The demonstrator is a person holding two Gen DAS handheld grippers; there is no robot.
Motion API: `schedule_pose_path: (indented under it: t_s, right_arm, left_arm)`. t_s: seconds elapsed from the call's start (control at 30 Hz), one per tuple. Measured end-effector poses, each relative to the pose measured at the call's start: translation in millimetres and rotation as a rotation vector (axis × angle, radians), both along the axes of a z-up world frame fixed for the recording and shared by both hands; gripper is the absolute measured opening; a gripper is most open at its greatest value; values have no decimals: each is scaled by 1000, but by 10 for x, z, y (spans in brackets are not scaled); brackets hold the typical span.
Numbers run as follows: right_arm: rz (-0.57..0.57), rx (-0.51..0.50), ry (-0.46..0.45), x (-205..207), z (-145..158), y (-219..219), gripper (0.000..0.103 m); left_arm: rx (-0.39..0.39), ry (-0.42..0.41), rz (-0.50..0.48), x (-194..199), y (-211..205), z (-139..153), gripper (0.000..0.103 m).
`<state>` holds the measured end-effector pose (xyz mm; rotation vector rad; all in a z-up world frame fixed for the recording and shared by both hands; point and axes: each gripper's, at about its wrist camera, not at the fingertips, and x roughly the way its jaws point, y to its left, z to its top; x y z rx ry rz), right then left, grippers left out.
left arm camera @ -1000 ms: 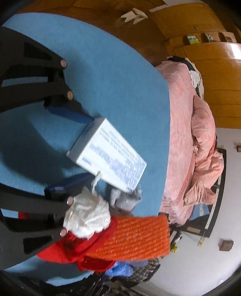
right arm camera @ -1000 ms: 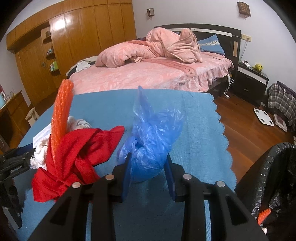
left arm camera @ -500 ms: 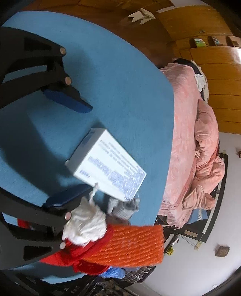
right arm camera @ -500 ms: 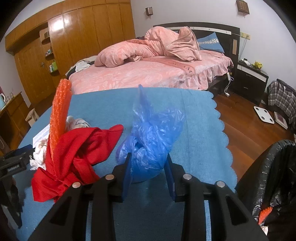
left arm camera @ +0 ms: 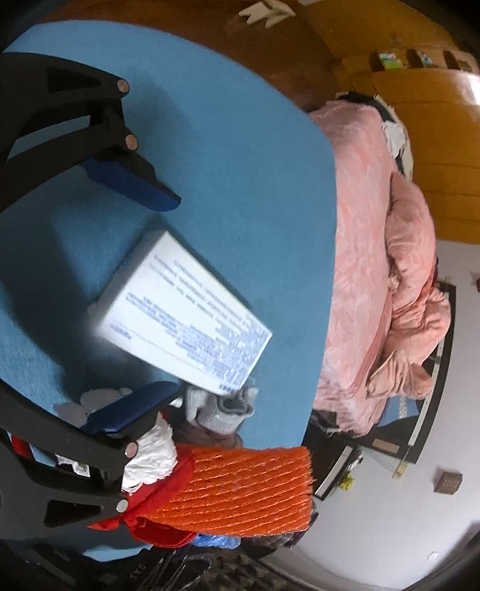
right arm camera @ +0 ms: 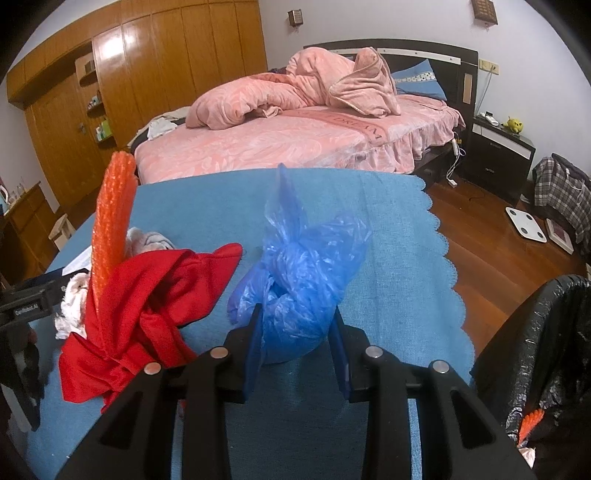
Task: Collect trash
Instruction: 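Grasp the white box with the left tool while the right tool holds the blue bag, then lift the white box with the left tool while the right tool carries the blue bag toward the bin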
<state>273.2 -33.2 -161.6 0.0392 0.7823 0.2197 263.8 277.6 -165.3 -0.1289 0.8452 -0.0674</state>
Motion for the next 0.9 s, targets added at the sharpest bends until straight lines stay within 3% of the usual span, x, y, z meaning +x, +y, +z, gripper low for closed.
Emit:
schedule_pose_path:
  t_s: [0.23, 0.37, 0.5, 0.67, 0.77, 0.87, 0.9]
  right_arm:
    - [0, 0, -2, 0, 3, 3, 34]
    - [0, 1, 0, 0, 6, 5, 34]
    - [0, 1, 0, 5, 5, 2, 34]
    - [-3, 3, 10, 15, -17, 6, 34]
    - [-4, 4, 11, 12, -28, 1, 34]
    - [-4, 3, 11, 14, -26, 1, 34]
    - [-4, 2, 11, 14, -29, 0, 34]
  left_arm:
    - [-17, 7, -3, -154, -153, -17, 60]
    - [-34, -3, 0, -321, -257, -5, 60]
    - [-7, -20, 47, -232, -237, 76, 76]
    - [-7, -4, 46, 10, -249, 126, 83]
    - [5, 25, 42, 101, -267, 45, 82]
    - [-10, 43, 47, 94, -243, -44, 70]
    - [-13, 37, 51, 71, -234, -37, 60]
